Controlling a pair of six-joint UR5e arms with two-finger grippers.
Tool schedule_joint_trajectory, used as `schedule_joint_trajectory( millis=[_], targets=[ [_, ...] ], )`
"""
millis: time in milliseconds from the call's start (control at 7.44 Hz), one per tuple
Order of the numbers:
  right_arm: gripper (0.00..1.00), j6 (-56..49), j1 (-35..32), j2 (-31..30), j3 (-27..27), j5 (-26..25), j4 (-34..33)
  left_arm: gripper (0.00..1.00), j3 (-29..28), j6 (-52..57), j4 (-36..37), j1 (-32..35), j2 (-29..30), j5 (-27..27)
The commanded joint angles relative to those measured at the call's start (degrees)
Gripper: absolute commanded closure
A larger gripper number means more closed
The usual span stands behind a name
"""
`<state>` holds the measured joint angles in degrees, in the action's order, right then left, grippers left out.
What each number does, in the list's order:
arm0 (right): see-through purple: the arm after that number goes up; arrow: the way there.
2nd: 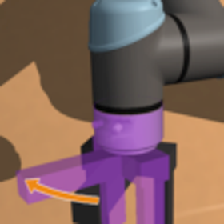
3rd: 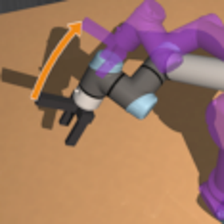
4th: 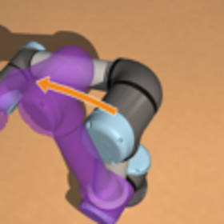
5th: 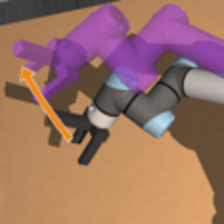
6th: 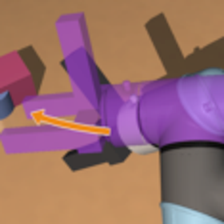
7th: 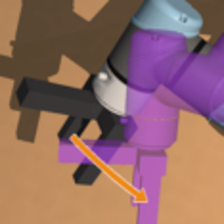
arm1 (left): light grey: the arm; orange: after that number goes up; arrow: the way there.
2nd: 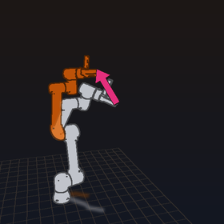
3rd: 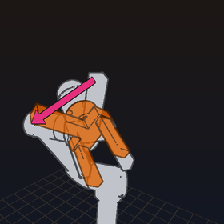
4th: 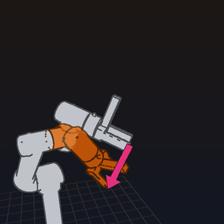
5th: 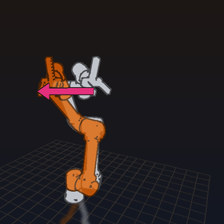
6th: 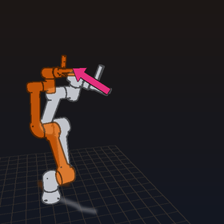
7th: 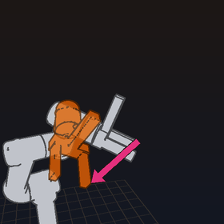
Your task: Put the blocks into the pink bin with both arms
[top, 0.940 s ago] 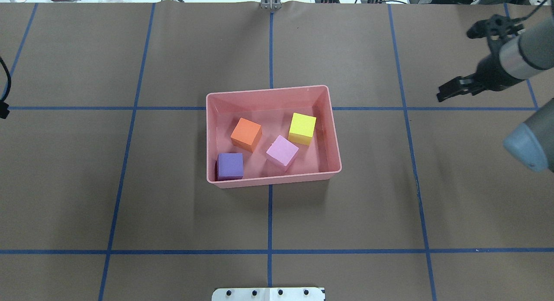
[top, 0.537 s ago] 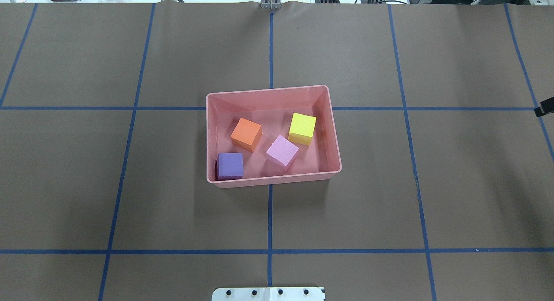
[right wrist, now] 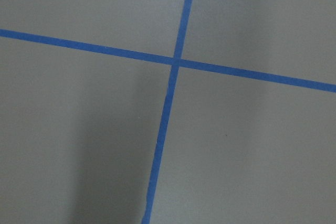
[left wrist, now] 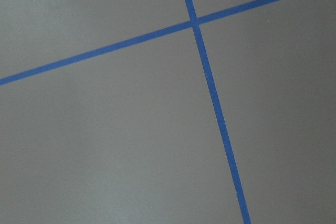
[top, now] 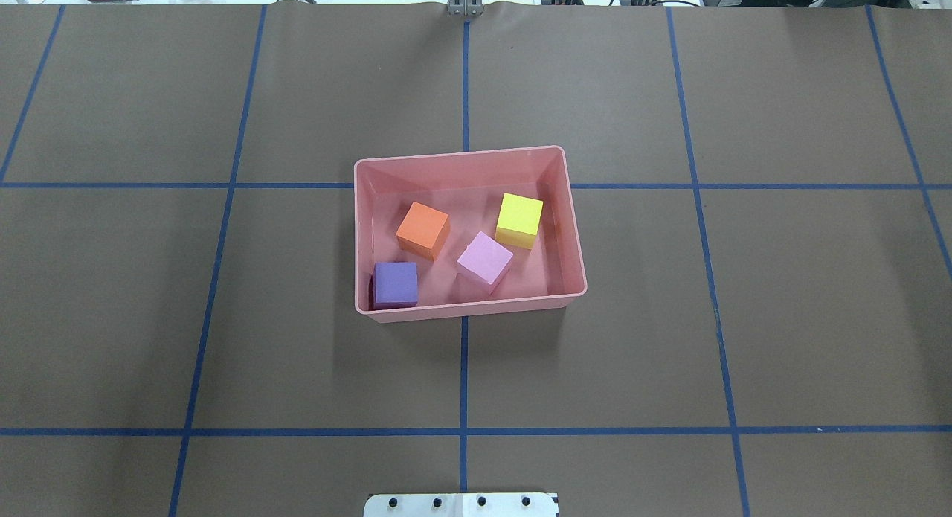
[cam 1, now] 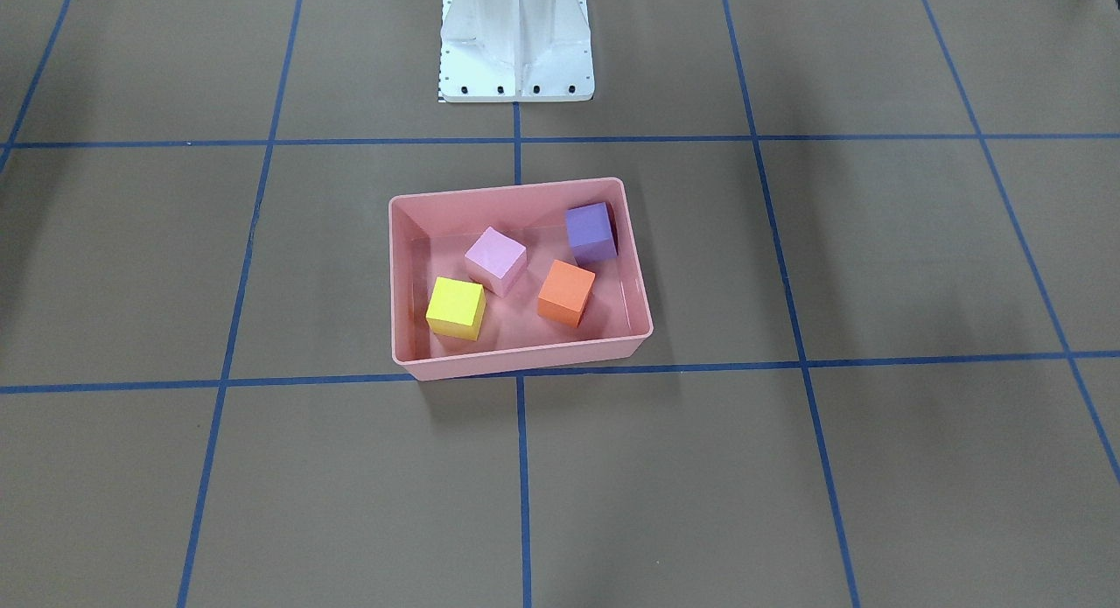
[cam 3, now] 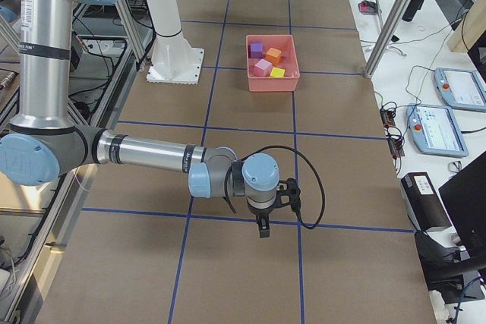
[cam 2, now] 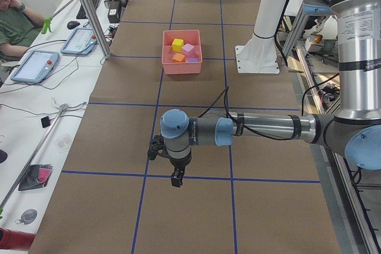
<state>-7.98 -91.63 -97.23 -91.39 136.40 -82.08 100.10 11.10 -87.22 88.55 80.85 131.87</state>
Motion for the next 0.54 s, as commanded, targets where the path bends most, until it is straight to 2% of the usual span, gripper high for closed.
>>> schedule_joint_trajectory(
  millis=[0, 403],
  targets=[
    [0.00, -4.93, -3.28, -0.06, 0.07, 0.80, -6.15, 0.00, 0.71, -5.81, -0.41, -0.04, -0.17, 1.29],
    [0.00, -4.50, -4.95, -0.93, -0.80, 0.28, -6.34, 0.00, 0.54, -5.82, -0.32, -0.13, 0.10, 1.29]
  ],
)
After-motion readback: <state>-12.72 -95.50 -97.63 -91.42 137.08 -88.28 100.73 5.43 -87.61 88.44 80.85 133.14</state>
